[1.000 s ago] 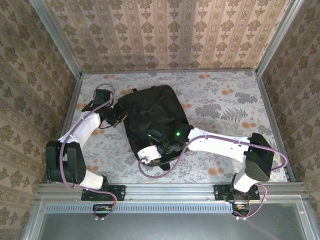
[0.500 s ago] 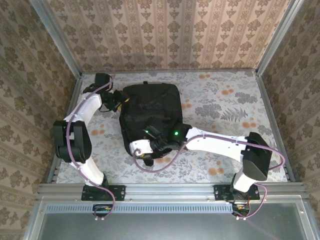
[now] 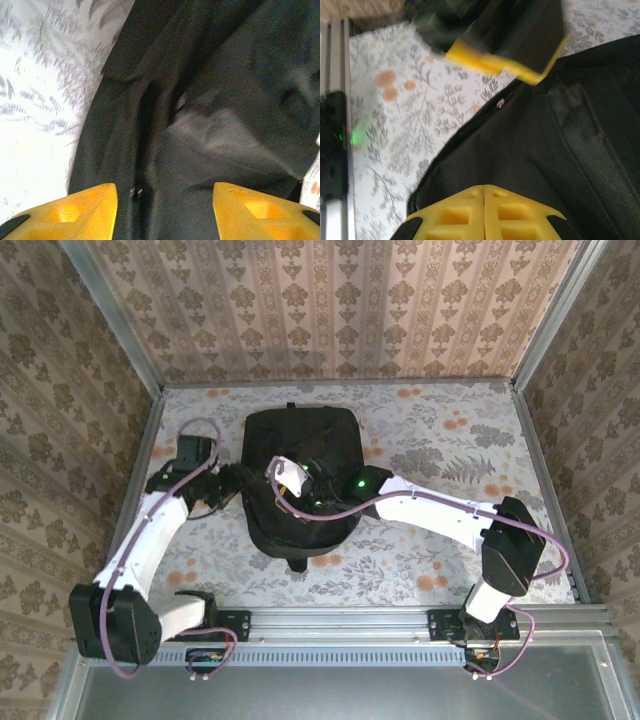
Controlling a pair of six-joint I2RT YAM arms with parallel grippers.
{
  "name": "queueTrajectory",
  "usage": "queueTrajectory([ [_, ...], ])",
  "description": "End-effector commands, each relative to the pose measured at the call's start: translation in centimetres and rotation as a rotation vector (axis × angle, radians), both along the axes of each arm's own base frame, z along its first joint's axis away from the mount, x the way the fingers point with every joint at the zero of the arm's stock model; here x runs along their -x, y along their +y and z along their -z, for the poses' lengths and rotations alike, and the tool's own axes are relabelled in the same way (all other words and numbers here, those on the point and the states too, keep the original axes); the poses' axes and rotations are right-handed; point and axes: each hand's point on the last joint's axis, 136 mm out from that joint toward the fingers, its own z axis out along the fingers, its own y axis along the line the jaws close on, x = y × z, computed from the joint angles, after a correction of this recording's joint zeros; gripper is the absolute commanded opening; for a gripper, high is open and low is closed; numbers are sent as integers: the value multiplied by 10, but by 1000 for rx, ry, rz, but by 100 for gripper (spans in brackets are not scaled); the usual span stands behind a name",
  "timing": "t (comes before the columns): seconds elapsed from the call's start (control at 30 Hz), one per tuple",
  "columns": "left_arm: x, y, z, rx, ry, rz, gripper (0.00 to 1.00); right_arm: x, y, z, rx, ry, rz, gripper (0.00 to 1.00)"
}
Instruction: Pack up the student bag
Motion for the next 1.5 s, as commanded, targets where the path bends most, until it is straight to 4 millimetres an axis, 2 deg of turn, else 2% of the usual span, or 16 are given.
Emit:
queueTrajectory([
  [0.0, 11, 2, 6, 25, -4, -35, 49, 4, 0, -23, -124, 43, 51, 8],
  [0.23, 9, 1, 27, 8, 63, -30, 36, 9, -5, -19, -128, 95, 72, 7],
  [0.47, 4, 8, 30, -37, 42, -40, 27, 14, -10, -16, -140, 106, 68, 10],
  [0.67, 0, 10, 38, -61, 55, -33, 25, 17, -7, -13, -137, 134, 58, 11],
  [0.87, 0, 11, 35, -65, 31, -27, 23, 18, -5, -9, -133, 160, 51, 12],
  [0.93, -4, 13, 35, -79, 16, -24, 25, 19, -3, -8, -132, 175, 45, 12],
  [1.0, -10, 15, 37, -95, 4, -18, 32, 20, 0, -6, -130, 196, 38, 13],
  [1.07, -16, 14, 44, -99, 19, -11, 32, 21, 2, -6, -131, 210, 35, 13],
  [1.2, -22, 11, 57, -69, 65, -8, 20, 21, 4, -7, -137, 218, 35, 13],
  [1.3, -25, 7, 55, -35, 45, -25, 1, 20, 4, -8, -145, 221, 39, 13],
  [1.47, -31, -5, 29, 82, -69, -44, 0, 18, 5, -13, -201, 276, 42, 13],
])
